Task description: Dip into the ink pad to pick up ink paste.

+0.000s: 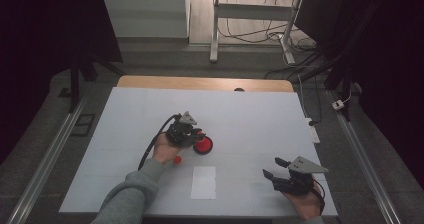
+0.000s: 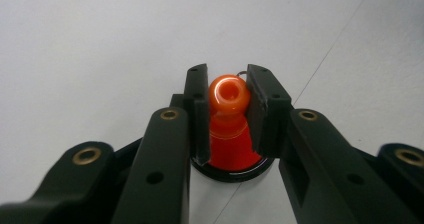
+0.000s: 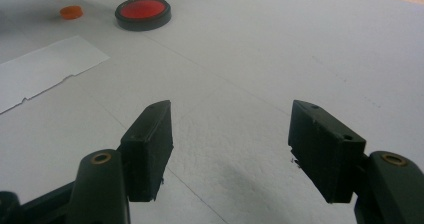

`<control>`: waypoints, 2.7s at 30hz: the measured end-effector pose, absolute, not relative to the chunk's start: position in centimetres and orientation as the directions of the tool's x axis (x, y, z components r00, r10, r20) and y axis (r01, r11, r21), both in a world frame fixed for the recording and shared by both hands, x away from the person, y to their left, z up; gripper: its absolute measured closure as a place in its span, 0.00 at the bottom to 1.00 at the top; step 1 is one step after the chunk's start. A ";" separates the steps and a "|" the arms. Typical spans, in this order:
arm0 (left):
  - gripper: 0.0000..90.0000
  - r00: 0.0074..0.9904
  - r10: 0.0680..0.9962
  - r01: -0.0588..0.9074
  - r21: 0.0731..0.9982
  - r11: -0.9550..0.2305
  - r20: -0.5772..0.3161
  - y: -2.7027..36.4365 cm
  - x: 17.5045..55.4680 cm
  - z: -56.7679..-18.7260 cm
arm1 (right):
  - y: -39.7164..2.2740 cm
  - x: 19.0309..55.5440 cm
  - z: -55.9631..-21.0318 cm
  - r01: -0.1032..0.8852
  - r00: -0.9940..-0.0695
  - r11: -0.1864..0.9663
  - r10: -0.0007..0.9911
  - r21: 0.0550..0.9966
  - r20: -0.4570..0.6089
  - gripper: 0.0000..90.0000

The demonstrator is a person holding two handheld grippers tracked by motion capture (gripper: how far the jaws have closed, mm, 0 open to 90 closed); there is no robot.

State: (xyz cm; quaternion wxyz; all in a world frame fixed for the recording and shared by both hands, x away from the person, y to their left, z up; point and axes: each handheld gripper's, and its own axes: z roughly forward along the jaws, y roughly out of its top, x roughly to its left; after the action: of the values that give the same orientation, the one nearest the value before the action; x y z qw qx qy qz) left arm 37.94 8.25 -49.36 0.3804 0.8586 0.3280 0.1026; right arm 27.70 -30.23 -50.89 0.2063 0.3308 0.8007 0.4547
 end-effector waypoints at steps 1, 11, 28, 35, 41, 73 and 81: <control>0.81 0.764 0.640 0.487 0.718 -0.497 -0.075 8.1 38.0 -49.5 | -30.2 27.7 -50.9 0.343 -0.696 0.367 0.717 0.865 -0.029 0.38; 0.81 0.774 0.628 0.504 0.679 -0.534 -0.080 7.4 38.4 -50.4 | -30.4 27.7 -50.9 0.345 -0.693 0.366 0.720 0.864 -0.029 0.38; 0.81 0.769 0.636 0.516 0.651 -0.556 -0.066 7.0 38.3 -50.7 | -30.3 27.7 -51.0 0.346 -0.693 0.370 0.721 0.862 -0.031 0.38; 0.81 0.766 0.640 0.514 0.658 -0.550 -0.063 7.1 38.1 -50.8 | -30.3 27.7 -51.0 0.346 -0.693 0.370 0.720 0.862 -0.031 0.38; 0.81 0.764 0.642 0.517 0.659 -0.546 -0.067 7.1 38.1 -50.9 | -30.3 27.7 -51.0 0.346 -0.693 0.372 0.720 0.861 -0.032 0.38; 0.81 0.814 0.573 0.424 0.774 -0.470 -0.098 9.7 33.8 -47.2 | -30.4 27.9 -51.2 0.357 -0.696 0.372 0.718 0.857 -0.022 0.36; 0.81 0.821 0.560 0.420 0.783 -0.458 -0.113 10.3 33.2 -46.9 | -30.4 27.9 -51.2 0.355 -0.697 0.374 0.716 0.857 -0.024 0.36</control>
State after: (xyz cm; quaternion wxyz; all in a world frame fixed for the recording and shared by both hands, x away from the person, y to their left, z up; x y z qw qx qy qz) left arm 33.16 10.33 -46.91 0.4335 0.8499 0.2884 0.0805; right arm 27.91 -30.35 -51.20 0.2009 0.3332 0.8040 0.4496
